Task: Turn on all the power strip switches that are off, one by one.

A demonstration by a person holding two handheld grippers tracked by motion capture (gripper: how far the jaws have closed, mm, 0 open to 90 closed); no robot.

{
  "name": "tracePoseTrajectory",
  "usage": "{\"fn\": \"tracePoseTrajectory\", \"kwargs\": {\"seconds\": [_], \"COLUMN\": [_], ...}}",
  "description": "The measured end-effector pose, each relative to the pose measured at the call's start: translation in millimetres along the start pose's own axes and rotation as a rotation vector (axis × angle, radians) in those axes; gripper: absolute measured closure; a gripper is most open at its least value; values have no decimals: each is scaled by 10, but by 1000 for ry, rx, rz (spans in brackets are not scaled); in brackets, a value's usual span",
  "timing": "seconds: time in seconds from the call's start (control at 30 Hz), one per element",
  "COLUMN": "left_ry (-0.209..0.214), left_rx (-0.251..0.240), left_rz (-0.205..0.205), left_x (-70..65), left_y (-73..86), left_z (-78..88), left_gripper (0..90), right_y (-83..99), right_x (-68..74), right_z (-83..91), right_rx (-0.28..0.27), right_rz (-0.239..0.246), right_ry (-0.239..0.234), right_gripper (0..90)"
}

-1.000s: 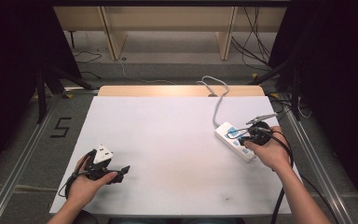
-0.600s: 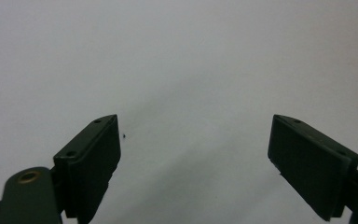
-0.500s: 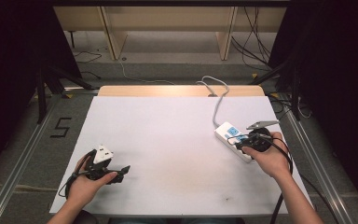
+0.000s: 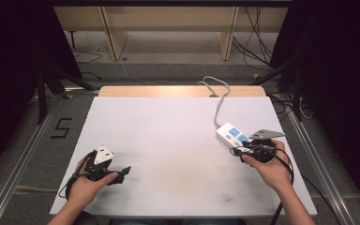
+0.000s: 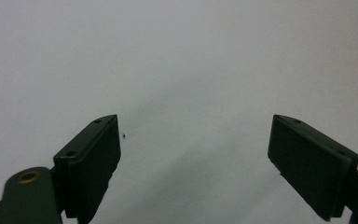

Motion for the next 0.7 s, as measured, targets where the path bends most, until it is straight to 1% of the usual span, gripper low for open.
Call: {"fn": "tracePoseTrajectory", "kwargs": {"seconds": [0.13, 0.2, 0.3, 0.5, 0.53, 0.7], "left_ry": [-1, 0, 0, 0, 1, 3], "left_rx": [3, 3, 1, -1, -1, -1], "left_rz": [0, -1, -2, -1, -2, -5], "left_x": [3, 3, 2, 0, -1, -9], "left_y": [3, 3, 2, -1, -1, -3], "left_z": [0, 0, 0, 0, 0, 2], "left_gripper": [167, 167, 166, 165, 165, 165], "right_y": [50, 84, 152, 255, 257, 240], "right_x": [43, 78, 116, 136, 135, 125], "right_z": [4, 10, 9, 7, 7, 36], "right_rx": [-34, -42, -48, -104, -117, -150], "right_rz": [15, 21, 19, 15, 12, 10], "right_ry": [-3, -10, -16, -8, -7, 5], "right_gripper": [469, 443, 426, 414, 412, 406]}}
Point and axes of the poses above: each handheld gripper's, and its own axes: z roughly backward along the jaws, y roughly out of its underside, x roughly to its left, the point moved 9 cm from there along -z, roughly forward along the jaws, and after that the axes turned 14 degrees about -y, right-handed, at the moved point
